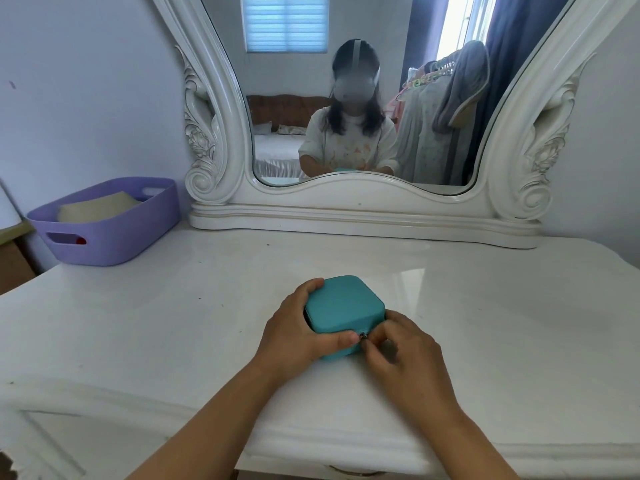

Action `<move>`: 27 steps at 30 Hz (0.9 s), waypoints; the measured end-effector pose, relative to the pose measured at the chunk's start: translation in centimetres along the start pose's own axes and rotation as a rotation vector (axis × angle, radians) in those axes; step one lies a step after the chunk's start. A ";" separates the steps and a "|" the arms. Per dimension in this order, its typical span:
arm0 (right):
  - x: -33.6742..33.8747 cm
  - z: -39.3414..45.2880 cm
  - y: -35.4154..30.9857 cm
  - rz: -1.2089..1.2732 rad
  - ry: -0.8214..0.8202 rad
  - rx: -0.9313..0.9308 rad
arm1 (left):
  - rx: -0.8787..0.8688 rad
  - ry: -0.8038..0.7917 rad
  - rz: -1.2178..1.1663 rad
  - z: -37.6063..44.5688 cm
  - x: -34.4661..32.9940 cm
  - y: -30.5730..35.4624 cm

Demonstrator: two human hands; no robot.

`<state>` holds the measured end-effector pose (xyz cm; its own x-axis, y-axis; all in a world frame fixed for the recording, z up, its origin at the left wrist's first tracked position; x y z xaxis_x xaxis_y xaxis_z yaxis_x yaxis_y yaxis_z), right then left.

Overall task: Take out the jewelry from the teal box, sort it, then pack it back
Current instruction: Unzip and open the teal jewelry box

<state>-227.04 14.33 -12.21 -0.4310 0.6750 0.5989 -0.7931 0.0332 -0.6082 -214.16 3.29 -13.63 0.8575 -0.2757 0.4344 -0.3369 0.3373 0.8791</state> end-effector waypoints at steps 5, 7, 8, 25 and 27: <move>1.0 0.2 1.9 0.167 -0.091 -0.141 | -0.028 -0.124 0.026 0.4 0.7 -0.5; 1.1 0.3 2.2 0.193 -0.111 -0.158 | -0.041 -0.161 0.028 0.4 1.0 -0.5; 1.1 0.4 2.4 0.202 -0.119 -0.169 | -0.044 -0.179 0.016 0.3 1.0 -0.5; 0.5 3.8 4.1 0.072 -0.215 -0.029 | -0.103 -0.531 -0.111 -1.1 -0.2 0.4; 0.2 4.3 3.7 0.059 -0.244 0.010 | -0.105 -0.536 -0.115 -1.0 -0.2 0.4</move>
<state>-231.93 11.39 -12.12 -0.5669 0.4774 0.6714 -0.7671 -0.0088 -0.6414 -214.06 4.40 -13.62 0.5596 -0.7260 0.3998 -0.1886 0.3582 0.9144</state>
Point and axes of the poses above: each hand's wrist, its own z-axis towards the middle knuckle, its own x-axis out of the back of the hand, y = z × x, the point moved 6 cm from there along z, towards the middle knuckle, and after that the axes turned 8 degrees about y, right-handed, at the moved point
